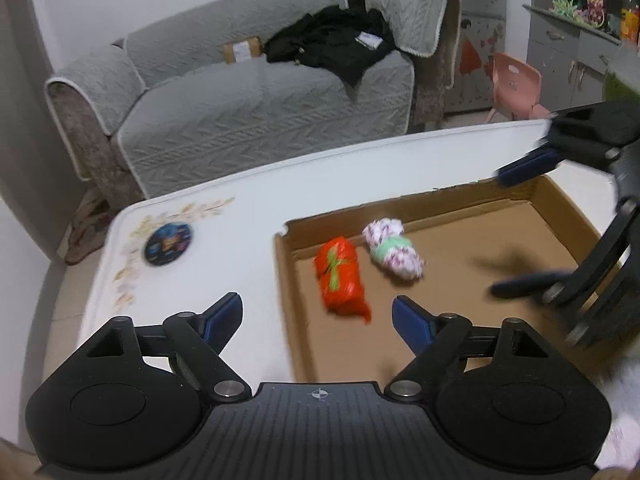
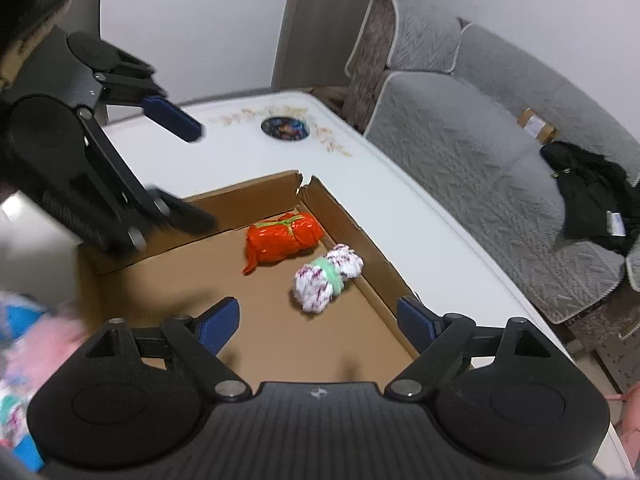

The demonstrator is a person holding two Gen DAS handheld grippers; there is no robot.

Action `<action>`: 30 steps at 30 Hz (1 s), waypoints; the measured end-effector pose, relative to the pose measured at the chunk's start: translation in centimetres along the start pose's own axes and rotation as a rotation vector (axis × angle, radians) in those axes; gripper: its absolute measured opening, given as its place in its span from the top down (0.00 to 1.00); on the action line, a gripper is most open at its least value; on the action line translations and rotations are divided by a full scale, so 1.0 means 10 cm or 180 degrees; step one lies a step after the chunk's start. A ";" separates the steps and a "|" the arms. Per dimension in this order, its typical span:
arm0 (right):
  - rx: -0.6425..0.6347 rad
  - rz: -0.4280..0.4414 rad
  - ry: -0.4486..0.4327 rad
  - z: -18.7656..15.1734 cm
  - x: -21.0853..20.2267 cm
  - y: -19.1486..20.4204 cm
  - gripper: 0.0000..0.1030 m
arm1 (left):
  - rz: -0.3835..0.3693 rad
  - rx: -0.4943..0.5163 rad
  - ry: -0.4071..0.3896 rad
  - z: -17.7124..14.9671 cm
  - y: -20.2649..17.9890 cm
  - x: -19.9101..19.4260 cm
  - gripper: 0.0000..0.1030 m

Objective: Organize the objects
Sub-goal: 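Grasp the white cloth roll with the left tool while the right tool grasps the clear teal-tied bundle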

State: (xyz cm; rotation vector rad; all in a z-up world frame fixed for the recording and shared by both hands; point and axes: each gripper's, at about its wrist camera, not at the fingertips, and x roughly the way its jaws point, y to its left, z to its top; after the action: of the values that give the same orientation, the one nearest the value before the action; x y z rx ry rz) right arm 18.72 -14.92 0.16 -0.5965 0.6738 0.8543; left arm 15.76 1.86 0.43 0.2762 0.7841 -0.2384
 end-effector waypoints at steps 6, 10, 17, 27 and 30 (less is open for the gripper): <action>0.0116 -0.0120 -0.0227 -0.43 -0.75 0.17 0.12 | -0.0002 -0.0122 -0.0252 -0.60 0.12 -0.72 0.06; 0.0199 -0.0118 -0.0193 -0.80 -1.04 0.37 0.12 | 0.0003 -0.0172 -0.0189 -1.02 0.12 -0.96 0.06; 0.0362 -0.0108 -0.0192 -1.25 -1.21 0.74 0.12 | -0.0039 -0.0275 -0.0106 -1.57 0.01 -1.18 0.06; 0.0568 -0.0061 -0.0210 -1.51 -1.17 0.96 0.15 | -0.0304 -0.0389 0.0057 -2.05 -0.19 -1.25 0.06; 0.0592 -0.0057 -0.0162 -1.57 -1.10 0.99 0.24 | -0.0395 -0.0416 0.0148 -2.14 -0.27 -1.16 0.07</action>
State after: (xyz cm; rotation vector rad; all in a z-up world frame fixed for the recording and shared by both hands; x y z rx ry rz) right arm 0.69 -26.12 -3.83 -0.4119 0.6921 0.7777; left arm -7.10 7.64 -6.08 0.1103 0.8603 -0.2971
